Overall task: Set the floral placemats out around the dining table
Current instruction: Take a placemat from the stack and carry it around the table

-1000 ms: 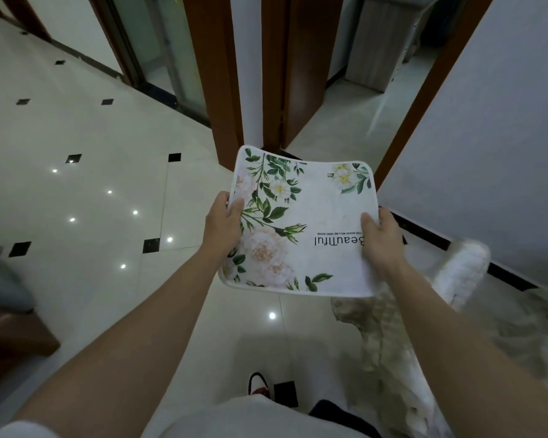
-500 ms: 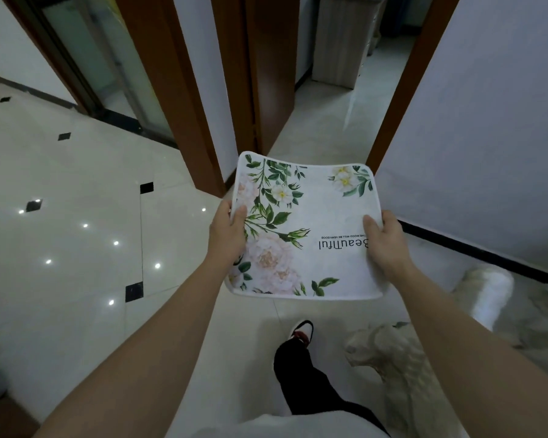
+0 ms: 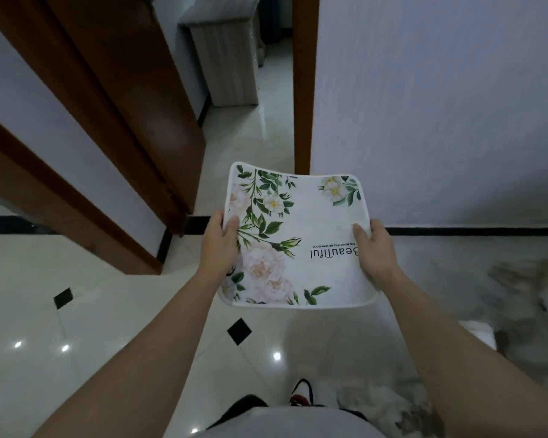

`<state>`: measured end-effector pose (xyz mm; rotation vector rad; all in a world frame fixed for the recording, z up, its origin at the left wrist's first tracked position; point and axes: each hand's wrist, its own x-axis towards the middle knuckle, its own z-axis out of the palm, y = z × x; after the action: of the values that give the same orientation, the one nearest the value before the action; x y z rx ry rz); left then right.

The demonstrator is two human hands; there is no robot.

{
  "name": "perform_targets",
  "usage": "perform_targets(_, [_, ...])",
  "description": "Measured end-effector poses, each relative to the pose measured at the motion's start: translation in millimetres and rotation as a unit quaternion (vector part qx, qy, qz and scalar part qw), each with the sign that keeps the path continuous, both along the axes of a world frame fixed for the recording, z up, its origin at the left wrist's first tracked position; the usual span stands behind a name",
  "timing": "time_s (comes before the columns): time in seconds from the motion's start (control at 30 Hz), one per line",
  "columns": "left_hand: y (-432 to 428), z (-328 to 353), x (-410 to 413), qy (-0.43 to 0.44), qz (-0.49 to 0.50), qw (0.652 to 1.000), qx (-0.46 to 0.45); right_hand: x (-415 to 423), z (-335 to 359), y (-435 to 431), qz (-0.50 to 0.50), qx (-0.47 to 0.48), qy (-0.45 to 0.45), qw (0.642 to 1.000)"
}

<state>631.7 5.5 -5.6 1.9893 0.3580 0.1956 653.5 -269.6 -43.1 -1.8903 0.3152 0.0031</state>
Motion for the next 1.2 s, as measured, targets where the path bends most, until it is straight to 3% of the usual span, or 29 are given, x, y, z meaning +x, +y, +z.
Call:
perform_targets(0.33, [-94, -1, 182, 0.013, -0.138, 0.99, -0.035, 94, 1, -85, -0.161, -0.018, 0.013, 0.987])
perform_targets(0.6, [-164, -17, 336, 0.043, -0.261, 0.964, -0.041, 186, -7, -131, -0.294, -0.04, 0.03, 0.954])
perform_targets(0.87, [-249, -3, 460, 0.038, -0.399, 0.915, -0.05, 249, 15, -169, -0.412, -0.064, 0.048, 0.908])
perform_targets(1.2, [-375, 3, 509, 0.029, -0.533, 0.844, -0.04, 238, 23, -231, -0.547, -0.059, 0.055, 0.833])
